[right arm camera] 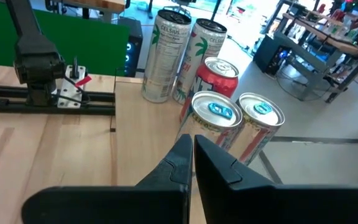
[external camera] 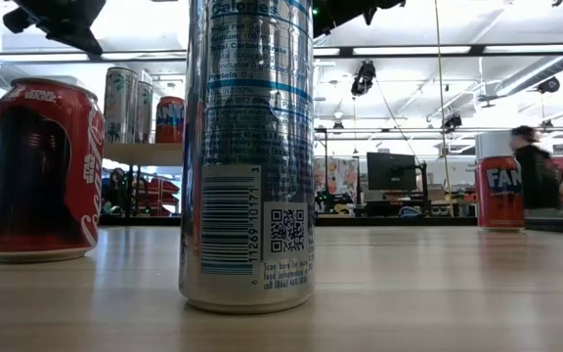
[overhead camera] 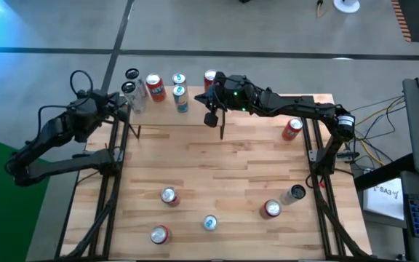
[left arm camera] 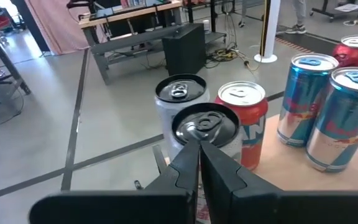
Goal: Place canned beverage on shelf
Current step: Adjust the white pink soda can on the shelf
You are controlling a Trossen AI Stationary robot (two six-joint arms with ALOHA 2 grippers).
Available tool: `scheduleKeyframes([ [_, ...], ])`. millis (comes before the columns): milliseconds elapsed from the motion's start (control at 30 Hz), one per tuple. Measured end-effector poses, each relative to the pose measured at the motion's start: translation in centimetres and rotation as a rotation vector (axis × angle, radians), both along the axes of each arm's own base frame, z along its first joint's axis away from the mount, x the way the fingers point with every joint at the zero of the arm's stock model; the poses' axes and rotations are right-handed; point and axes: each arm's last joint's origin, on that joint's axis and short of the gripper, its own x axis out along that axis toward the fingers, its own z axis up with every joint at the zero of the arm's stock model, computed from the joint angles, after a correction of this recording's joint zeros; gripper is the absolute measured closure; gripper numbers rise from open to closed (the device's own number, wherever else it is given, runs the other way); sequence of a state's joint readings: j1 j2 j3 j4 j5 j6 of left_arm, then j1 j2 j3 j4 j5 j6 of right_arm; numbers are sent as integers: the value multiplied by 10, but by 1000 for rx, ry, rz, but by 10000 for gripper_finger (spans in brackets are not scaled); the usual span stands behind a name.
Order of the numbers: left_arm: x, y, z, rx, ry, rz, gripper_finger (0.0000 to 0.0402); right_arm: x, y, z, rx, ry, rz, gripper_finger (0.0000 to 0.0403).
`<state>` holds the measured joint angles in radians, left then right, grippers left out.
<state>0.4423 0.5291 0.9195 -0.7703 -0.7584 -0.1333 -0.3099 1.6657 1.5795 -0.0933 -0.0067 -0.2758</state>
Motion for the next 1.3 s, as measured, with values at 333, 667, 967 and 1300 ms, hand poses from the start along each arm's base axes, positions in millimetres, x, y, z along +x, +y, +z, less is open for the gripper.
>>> scheduleKeyframes([
  [333, 5, 2, 2, 25, 20, -13, 402, 10, -2, 22, 31, -89, -6, 394],
  [667, -11, -8, 6, 38, -63, -107, 402, 61, -18, 27, 17, -153, 28, 394],
  [967, -25, -17, 1, 11, -28, -237, 402, 96, -30, 21, 6, -192, 43, 394],
  [1300, -9, -16, -1, 14, 106, -479, 402, 89, -29, 24, -4, -92, 43, 394],
])
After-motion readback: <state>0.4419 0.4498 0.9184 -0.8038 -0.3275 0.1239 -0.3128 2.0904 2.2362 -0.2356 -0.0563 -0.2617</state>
